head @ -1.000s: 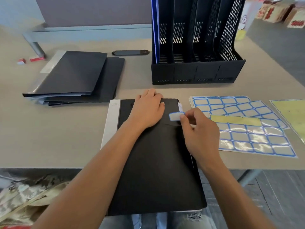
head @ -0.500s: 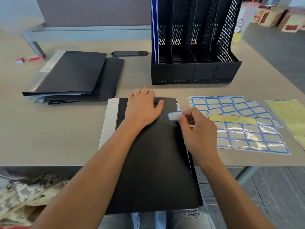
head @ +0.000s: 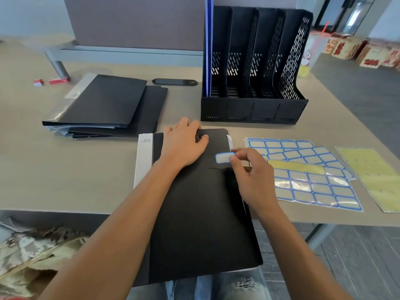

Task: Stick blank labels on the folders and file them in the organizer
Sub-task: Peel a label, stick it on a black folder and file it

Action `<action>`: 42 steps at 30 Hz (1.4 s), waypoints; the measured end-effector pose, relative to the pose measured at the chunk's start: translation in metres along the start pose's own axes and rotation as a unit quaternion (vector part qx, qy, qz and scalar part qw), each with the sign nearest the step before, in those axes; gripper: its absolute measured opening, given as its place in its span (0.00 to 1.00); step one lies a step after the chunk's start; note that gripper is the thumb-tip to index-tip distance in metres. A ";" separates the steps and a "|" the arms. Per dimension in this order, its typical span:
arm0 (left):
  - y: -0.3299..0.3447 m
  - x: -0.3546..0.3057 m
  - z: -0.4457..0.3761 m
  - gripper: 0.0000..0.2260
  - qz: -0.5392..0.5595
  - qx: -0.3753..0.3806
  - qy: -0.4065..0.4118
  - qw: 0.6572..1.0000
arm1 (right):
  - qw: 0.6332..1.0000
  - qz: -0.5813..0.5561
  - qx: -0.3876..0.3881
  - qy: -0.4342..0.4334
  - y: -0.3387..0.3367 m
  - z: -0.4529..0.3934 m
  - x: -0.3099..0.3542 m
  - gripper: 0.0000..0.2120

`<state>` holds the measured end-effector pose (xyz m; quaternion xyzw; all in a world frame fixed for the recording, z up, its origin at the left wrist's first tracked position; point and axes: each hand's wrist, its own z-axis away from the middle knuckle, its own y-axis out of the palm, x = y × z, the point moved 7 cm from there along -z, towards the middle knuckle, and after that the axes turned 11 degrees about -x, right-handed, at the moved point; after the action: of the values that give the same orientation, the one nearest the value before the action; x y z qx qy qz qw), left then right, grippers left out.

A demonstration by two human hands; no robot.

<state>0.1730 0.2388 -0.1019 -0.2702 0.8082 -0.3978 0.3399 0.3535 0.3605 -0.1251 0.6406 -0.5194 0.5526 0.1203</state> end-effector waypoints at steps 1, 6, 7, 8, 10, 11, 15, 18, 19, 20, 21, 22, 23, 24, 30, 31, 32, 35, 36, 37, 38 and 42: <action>-0.007 -0.001 -0.001 0.14 0.004 -0.005 -0.004 1.000 | 1.000 -0.016 0.004 0.008 0.000 0.001 0.003 0.04; -0.056 -0.020 -0.004 0.09 0.026 -0.078 0.006 0.997 | 0.999 -0.047 -0.005 -0.018 -0.010 0.002 0.037 0.05; -0.068 -0.025 -0.003 0.10 0.025 -0.102 0.014 0.994 | 0.998 -0.049 -0.014 -0.035 -0.014 0.001 0.047 0.05; -0.079 -0.030 -0.003 0.11 0.022 -0.122 0.023 0.992 | 0.997 -0.053 -0.026 -0.050 -0.019 0.000 0.056 0.05; -0.101 -0.042 -0.004 0.13 0.023 -0.150 0.037 0.988 | 0.994 -0.064 -0.047 -0.073 -0.030 -0.002 0.070 0.05; -0.114 -0.049 -0.004 0.14 0.027 -0.162 0.044 0.985 | 0.992 -0.074 -0.053 -0.082 -0.036 -0.002 0.079 0.05; -0.174 -0.077 -0.005 0.15 0.032 -0.210 0.067 0.975 | 0.981 -0.126 -0.063 -0.132 -0.066 0.000 0.119 0.06; -0.216 -0.096 -0.003 0.15 0.028 -0.245 0.087 0.965 | 0.969 -0.189 -0.061 -0.149 -0.088 0.001 0.145 0.06; -0.227 -0.102 -0.003 0.15 0.028 -0.247 0.090 0.964 | 0.966 -0.198 -0.064 -0.153 -0.094 0.000 0.153 0.06; -0.237 -0.108 -0.003 0.15 0.029 -0.248 0.091 0.964 | 0.965 -0.200 -0.068 -0.159 -0.100 0.000 0.159 0.07; -0.244 -0.113 -0.003 0.15 0.031 -0.248 0.091 0.964 | 0.963 -0.200 -0.071 -0.165 -0.105 -0.001 0.164 0.07; -0.249 -0.117 -0.002 0.15 0.033 -0.247 0.091 0.964 | 0.962 -0.201 -0.072 -0.170 -0.109 -0.002 0.168 0.07; -0.251 -0.120 -0.001 0.16 0.035 -0.246 0.091 0.964 | 0.961 -0.204 -0.070 -0.171 -0.111 -0.003 0.170 0.07; -0.252 -0.122 0.000 0.16 0.035 -0.245 0.092 0.965 | 0.961 -0.207 -0.067 -0.170 -0.113 -0.004 0.171 0.07; -0.238 -0.128 0.008 0.16 -0.008 -0.225 0.122 0.967 | 0.968 -0.187 -0.061 -0.154 -0.116 -0.004 0.162 0.08; -0.236 -0.129 0.008 0.16 -0.008 -0.220 0.126 0.967 | 0.969 -0.183 -0.063 -0.152 -0.117 -0.005 0.159 0.08; -0.235 -0.130 0.008 0.16 -0.004 -0.218 0.130 0.967 | 0.970 -0.182 -0.066 -0.150 -0.118 -0.006 0.157 0.09; -0.235 -0.132 0.007 0.14 0.007 -0.214 0.137 0.967 | 0.970 -0.175 -0.086 -0.146 -0.121 -0.012 0.155 0.08; -0.235 -0.133 0.007 0.14 0.004 -0.212 0.140 0.967 | 0.969 -0.170 -0.097 -0.148 -0.123 -0.015 0.156 0.07; -0.235 -0.134 0.007 0.14 -0.001 -0.211 0.141 0.967 | 0.968 -0.162 -0.111 -0.154 -0.124 -0.018 0.156 0.06; -0.235 -0.133 0.008 0.15 -0.005 -0.210 0.141 0.968 | 0.967 -0.151 -0.126 -0.160 -0.125 -0.021 0.157 0.05; -0.237 -0.133 0.012 0.17 0.007 -0.209 0.148 0.967 | 0.958 -0.130 -0.177 -0.181 -0.130 -0.025 0.166 0.04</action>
<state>0.3041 0.2002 0.1328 -0.2680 0.9166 -0.2528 0.1554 0.4178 0.3463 0.0763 0.7605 -0.5343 0.3057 0.2067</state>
